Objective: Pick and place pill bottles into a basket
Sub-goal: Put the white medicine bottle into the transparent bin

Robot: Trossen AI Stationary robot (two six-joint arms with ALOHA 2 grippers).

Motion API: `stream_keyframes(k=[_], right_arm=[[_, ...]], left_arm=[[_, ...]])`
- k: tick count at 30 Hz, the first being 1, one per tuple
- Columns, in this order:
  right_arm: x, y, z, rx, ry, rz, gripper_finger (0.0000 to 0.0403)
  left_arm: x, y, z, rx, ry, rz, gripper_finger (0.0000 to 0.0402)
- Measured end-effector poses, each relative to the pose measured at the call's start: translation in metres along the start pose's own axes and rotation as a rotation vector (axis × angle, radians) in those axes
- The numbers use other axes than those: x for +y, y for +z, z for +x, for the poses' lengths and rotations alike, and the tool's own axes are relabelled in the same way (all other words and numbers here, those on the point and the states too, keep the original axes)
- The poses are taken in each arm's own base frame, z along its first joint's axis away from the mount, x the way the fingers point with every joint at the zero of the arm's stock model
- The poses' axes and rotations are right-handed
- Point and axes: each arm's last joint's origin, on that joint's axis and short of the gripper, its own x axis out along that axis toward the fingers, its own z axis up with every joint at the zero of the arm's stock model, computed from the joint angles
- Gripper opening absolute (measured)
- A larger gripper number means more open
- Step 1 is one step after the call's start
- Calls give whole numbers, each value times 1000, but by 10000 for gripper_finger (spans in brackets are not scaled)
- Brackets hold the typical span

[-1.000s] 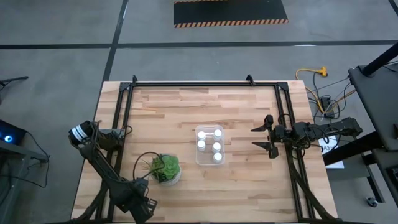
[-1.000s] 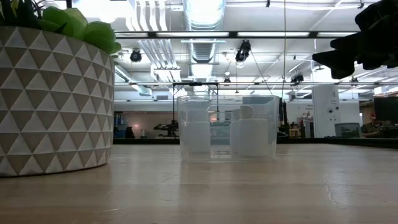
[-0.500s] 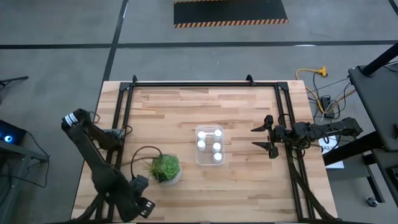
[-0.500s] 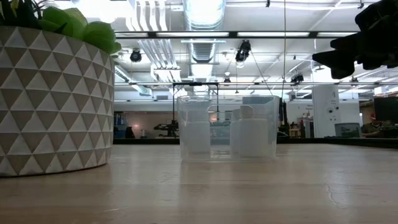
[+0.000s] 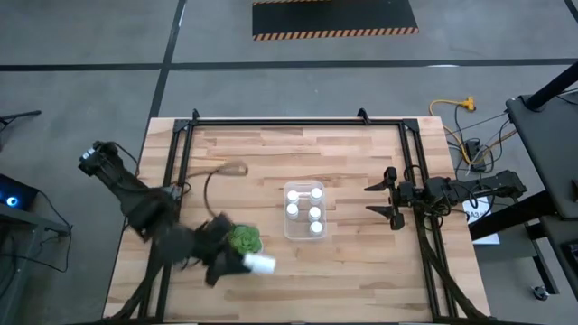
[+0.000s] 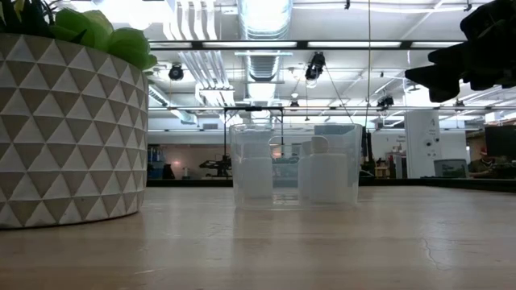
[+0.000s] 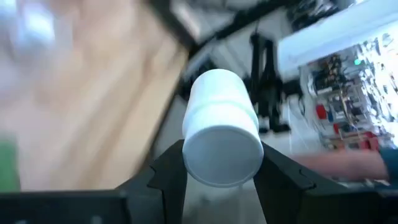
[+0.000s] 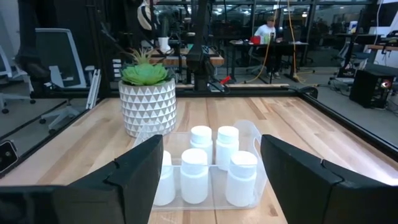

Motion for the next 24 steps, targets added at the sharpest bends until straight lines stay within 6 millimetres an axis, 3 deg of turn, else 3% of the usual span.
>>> stream_keyframes(k=[3, 7, 12, 18, 24], right_arm=[[0, 0, 0, 0, 0, 0, 260], [0, 0, 0, 0, 0, 0, 260], [0, 0, 0, 0, -1, 1, 260], [0, 0, 0, 0, 0, -1, 260], [0, 0, 0, 0, 0, 0, 260]], left_arm=[[4, 30, 7, -78, -17, 101, 137], [10, 67, 21, -46, -67, 271, 137], [19, 104, 35, 51, 116, 427, 137], [18, 131, 48, 294, 418, 602, 137], [23, 143, 83, 474, 549, 679, 137]])
